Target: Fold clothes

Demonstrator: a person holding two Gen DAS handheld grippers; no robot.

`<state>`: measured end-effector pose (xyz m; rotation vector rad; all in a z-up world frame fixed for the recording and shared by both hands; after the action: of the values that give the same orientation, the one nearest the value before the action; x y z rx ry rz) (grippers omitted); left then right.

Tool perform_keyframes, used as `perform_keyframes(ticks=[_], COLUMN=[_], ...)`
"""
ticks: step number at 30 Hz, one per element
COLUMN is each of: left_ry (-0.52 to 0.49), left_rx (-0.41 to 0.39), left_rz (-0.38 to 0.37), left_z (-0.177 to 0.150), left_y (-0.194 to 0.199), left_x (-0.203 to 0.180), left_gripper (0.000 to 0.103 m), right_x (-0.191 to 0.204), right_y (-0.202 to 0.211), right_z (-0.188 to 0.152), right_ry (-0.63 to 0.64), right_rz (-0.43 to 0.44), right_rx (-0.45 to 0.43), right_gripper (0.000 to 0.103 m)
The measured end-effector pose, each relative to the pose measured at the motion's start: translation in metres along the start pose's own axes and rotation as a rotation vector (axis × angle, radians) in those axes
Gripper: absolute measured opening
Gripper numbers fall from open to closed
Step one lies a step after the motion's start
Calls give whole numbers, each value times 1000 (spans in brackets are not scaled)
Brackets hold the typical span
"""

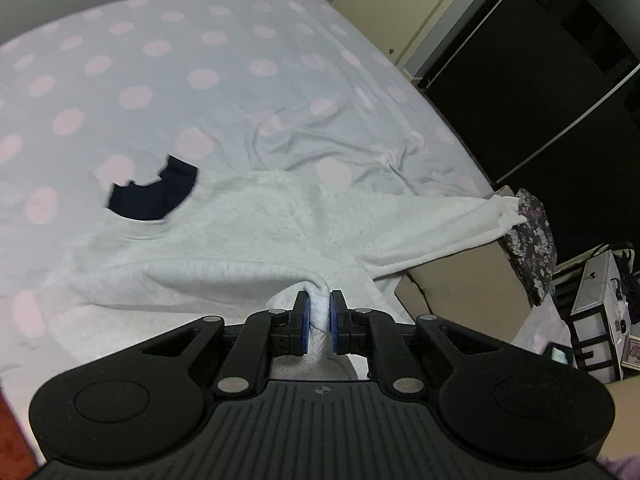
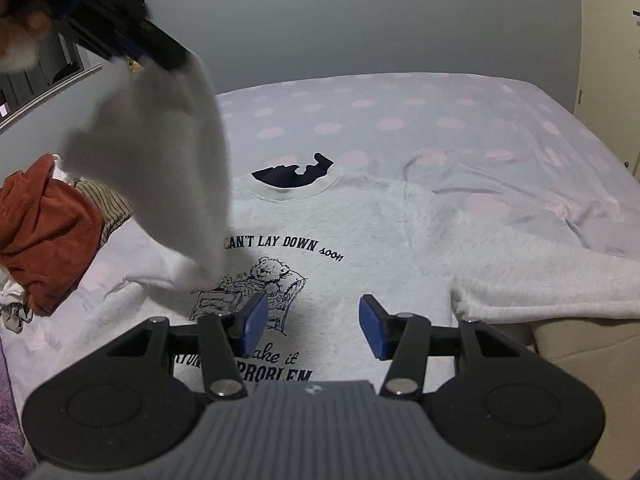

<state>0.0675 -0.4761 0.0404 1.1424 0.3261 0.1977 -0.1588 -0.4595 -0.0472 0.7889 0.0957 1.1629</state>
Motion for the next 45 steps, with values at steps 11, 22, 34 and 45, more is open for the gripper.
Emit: perform_keyframes(ticks=[11, 22, 34, 45], left_ry=[31, 37, -99, -1], left_rx=[46, -115, -127, -275], left_rz=[-78, 126, 582, 594], left_z=[-6, -62, -199, -212], left_y=[-71, -33, -64, -114], left_x=[-13, 88, 182, 185], left_gripper=[40, 42, 42, 40], right_x=[-14, -35, -87, -93], right_y=[-16, -40, -76, -117], right_z=[0, 0, 18, 11], right_ry=[4, 17, -60, -131], right_rz=[4, 16, -106, -107], right_rx=[56, 161, 205, 227], right_gripper=[58, 66, 66, 46])
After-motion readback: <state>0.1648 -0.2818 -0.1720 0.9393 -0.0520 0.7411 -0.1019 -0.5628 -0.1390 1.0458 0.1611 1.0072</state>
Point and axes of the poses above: each gripper's, at about its wrist camera, not at the fingertips, and y roughly against the way its jaws point, x to its left, z to its top, the point moved 5 cm from there along -y, roughly the way its jaws point, and after that the axes turned 13 degrees about z, right-handed, at the moved point
